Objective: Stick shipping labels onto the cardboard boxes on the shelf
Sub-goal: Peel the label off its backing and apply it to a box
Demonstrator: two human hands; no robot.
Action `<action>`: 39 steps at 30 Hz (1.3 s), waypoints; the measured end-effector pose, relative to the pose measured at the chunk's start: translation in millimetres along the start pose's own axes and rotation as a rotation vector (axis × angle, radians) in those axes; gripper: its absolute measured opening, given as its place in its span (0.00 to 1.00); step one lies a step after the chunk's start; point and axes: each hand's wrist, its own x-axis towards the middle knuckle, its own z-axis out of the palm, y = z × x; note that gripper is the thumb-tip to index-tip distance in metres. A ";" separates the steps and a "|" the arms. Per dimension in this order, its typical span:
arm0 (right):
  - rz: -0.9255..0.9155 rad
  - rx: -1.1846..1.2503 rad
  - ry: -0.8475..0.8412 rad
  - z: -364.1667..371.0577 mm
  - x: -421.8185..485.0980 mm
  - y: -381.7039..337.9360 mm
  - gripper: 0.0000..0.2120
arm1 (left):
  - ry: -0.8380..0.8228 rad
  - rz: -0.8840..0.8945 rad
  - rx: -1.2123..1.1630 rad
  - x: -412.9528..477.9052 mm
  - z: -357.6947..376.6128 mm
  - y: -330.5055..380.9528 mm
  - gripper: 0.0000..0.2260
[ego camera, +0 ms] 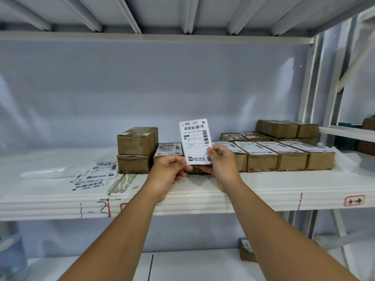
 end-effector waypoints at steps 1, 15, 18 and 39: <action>-0.001 -0.014 -0.005 0.1 0.2 0.5 0.08 | -0.004 0.004 0.004 -0.1 0.2 -0.4 0.09; -0.015 -0.053 -0.002 -0.8 0.3 1.3 0.10 | 0.013 0.029 0.060 -4.0 1.5 1.3 0.09; -0.012 -0.068 -0.005 -0.2 0.4 1.9 0.09 | 0.021 0.031 0.078 -4.5 1.6 1.8 0.09; -0.120 -0.313 -0.145 2.3 -8.8 -2.7 0.20 | 0.005 0.035 -0.003 -0.7 -1.5 -0.1 0.13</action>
